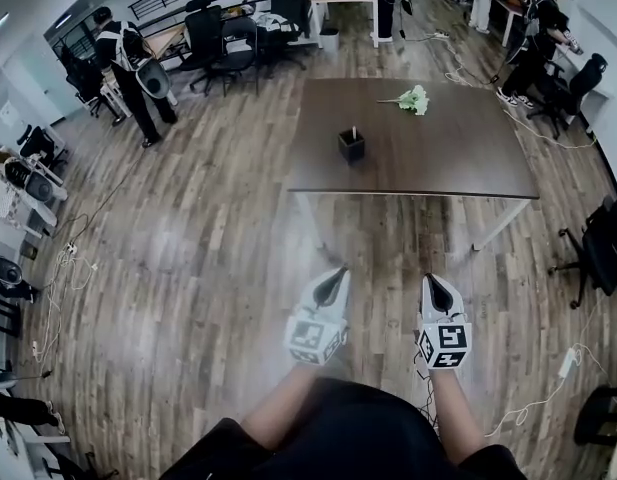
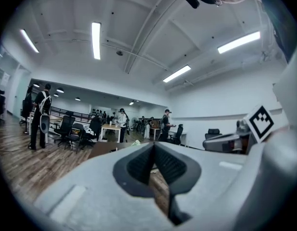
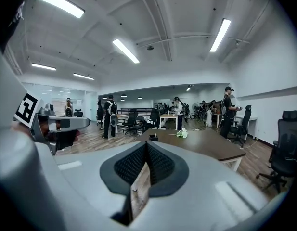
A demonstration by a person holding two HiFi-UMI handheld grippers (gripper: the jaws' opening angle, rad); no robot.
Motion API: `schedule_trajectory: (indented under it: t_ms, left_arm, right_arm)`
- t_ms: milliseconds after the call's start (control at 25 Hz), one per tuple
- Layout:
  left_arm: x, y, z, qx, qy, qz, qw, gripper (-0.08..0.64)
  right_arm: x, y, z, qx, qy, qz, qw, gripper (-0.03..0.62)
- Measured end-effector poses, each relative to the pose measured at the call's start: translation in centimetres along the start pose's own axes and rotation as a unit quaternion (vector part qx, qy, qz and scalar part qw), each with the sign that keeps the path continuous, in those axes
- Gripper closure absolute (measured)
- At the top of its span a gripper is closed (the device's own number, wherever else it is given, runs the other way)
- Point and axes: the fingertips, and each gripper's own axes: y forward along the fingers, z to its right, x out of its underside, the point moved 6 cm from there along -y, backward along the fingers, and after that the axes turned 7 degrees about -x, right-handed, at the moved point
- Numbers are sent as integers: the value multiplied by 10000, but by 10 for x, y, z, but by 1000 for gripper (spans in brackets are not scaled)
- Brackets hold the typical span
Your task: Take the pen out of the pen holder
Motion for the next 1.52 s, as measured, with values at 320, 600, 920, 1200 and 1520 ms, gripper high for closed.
schedule_trajectory:
  t_ms: [320,600,920,1200,1520]
  left_arm:
    - [-20,87,-100,-153,-142,-82,9997,555]
    - [-33,143,-171,169,-120,-126,9997,555]
    - [-39,199,-224,502,-223,5,9985,555]
    - [-28,235,-250,481,-355,-7,9982,556]
    - [-18,308,-270,320,-315,-107,9989,557]
  right_arm:
    - [-50,148,7,-204,-18,-57,9998,591]
    - [-78,241,-3,-184,-171,-177,9995,591]
    - [-78,297,1,-47,-305,-403,9987,591]
    - [-72,332,23,111,-215,-494,9985,591]
    - [-69,399,74,-90,-84,-501,9987,591]
